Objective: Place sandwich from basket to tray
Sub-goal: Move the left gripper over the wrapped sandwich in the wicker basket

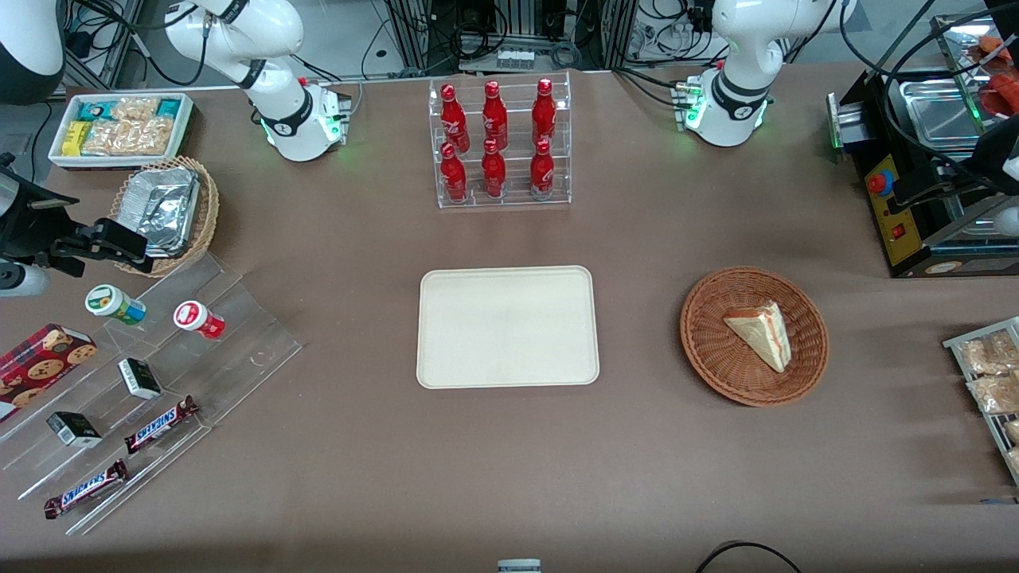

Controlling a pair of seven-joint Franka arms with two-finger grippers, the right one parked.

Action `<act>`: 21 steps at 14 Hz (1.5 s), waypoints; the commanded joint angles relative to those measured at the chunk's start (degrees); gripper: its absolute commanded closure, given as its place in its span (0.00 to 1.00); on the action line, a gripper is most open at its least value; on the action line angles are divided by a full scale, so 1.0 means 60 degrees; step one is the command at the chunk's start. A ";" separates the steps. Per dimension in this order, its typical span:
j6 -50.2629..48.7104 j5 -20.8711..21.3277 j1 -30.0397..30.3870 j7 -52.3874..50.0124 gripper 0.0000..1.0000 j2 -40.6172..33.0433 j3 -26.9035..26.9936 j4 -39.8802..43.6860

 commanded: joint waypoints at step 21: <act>0.7631 0.0420 -0.0706 -0.7471 0.00 0.1130 -0.0130 -0.5845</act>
